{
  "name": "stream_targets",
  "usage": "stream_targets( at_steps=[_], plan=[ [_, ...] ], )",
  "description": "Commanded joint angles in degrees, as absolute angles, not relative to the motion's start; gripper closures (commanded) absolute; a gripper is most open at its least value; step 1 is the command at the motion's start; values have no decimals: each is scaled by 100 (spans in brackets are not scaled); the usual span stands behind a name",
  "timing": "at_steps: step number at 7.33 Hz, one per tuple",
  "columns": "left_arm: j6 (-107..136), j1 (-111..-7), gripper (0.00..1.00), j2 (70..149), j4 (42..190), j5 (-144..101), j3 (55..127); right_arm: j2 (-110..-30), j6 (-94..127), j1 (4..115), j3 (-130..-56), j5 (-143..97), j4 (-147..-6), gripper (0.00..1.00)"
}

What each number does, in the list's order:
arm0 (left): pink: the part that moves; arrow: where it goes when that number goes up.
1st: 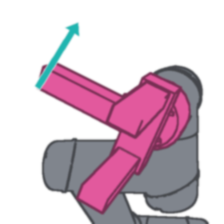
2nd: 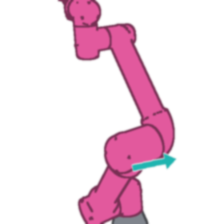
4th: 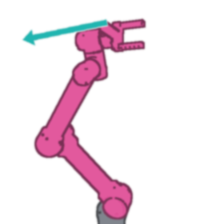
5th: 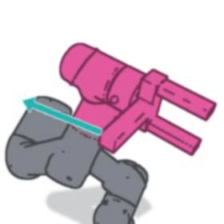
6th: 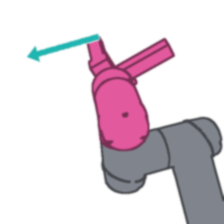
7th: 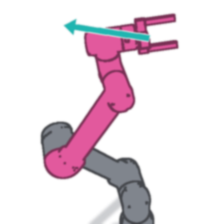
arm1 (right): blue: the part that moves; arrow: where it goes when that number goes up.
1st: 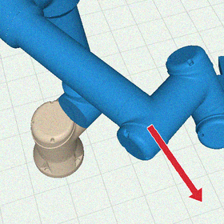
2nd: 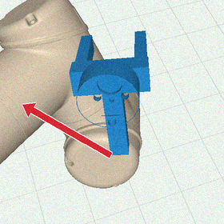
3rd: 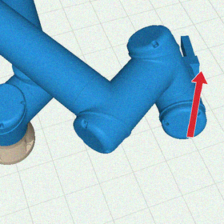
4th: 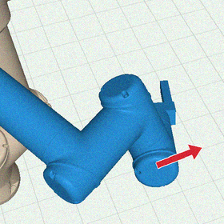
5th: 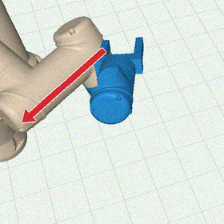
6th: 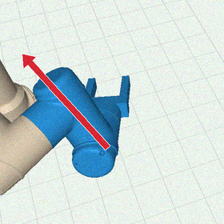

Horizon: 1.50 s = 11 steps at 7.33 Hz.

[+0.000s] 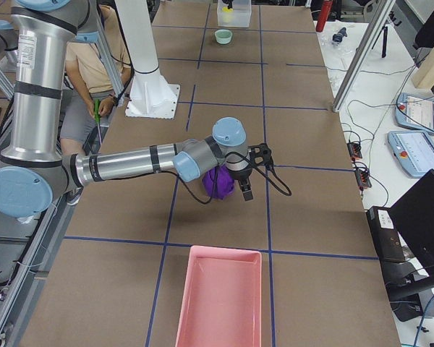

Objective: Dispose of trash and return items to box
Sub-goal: 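Reach the right gripper toward the purple cloth, then grasp the purple cloth with the right gripper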

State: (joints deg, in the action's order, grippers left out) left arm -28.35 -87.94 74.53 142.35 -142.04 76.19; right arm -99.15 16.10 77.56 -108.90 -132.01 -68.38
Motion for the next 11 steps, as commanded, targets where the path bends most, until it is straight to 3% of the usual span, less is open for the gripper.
stream_targets(
  at_steps=[1,3,6,11],
  plan=[
    [-2760,-8798,32,7471,14360,-14229,7716,-9888,1652,7717,-10951,-13201,-6838,0],
    [-1816,-8824,0,7453,14239,-14212,8478,-9739,1852,7210,-11257,-13192,-6838,0],
    [-1723,-8824,0,7681,14229,-14212,8525,-9817,3277,5147,-11558,-11413,-5767,0],
    [-1529,-8833,0,7734,14238,-14212,8684,-10239,3525,3895,-11083,-10609,-5704,0]
  ],
)
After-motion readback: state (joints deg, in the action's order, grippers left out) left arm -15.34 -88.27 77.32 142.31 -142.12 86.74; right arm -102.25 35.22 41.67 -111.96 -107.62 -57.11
